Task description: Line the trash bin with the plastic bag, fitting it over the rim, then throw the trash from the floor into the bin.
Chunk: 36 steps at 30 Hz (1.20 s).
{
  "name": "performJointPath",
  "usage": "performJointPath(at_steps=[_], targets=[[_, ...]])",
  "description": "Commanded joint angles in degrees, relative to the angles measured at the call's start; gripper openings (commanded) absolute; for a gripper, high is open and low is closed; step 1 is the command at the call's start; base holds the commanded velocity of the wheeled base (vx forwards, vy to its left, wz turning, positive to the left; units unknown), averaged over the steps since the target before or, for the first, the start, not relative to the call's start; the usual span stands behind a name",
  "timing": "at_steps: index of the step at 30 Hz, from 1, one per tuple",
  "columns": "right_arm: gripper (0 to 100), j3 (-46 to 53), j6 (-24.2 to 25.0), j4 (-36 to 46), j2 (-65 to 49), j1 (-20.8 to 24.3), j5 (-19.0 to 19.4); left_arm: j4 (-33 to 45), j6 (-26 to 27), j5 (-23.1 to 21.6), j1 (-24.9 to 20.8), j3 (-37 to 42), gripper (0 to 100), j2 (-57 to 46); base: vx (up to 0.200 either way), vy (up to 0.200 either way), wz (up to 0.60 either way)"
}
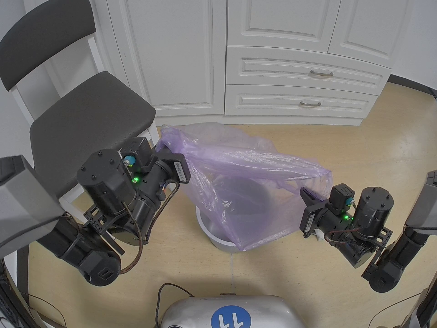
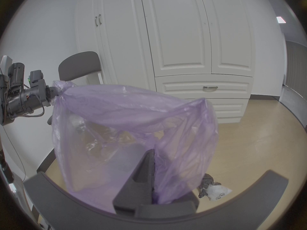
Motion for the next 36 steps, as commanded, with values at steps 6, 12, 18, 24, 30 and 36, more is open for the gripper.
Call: performJointPath(at_steps=[6, 12, 18, 24, 30, 36], targets=[[0, -0.83, 0.96, -1.05, 3.4, -0.72, 0.03, -1.73, -0.47, -0.01, 1.59, -2.21, 0, 4.94, 0.0, 0.0, 0.0], [0, -0.48, 0.87, -1.05, 3.4, -2.65, 0.12, -1.64, -1.44, -0.27, 4.14, -2.48, 0, 5.47, 0.0, 0.0, 0.0], [0, -0.04, 0.87, -1.05, 2.17, -4.06, 0.91, -1.47, -2.41, -0.97, 5.72, -2.48, 0, 5.64, 0.0, 0.0, 0.0], [0, -0.22, 0.96, 0.1, 1.38, -5.81, 2.05, -1.47, -2.41, -2.03, 7.39, -2.21, 0, 5.64, 0.0, 0.0, 0.0], [0, -0.13, 0.96, 0.19, 1.38, -7.13, 3.02, -1.38, -2.41, -2.64, 8.36, -1.95, 0, 5.64, 0.0, 0.0, 0.0], [0, 0.14, 0.96, 0.36, 1.38, -8.63, 4.16, -1.38, -2.41, -5.37, 9.15, -0.28, 0, 5.38, 0.0, 0.0, 0.0]])
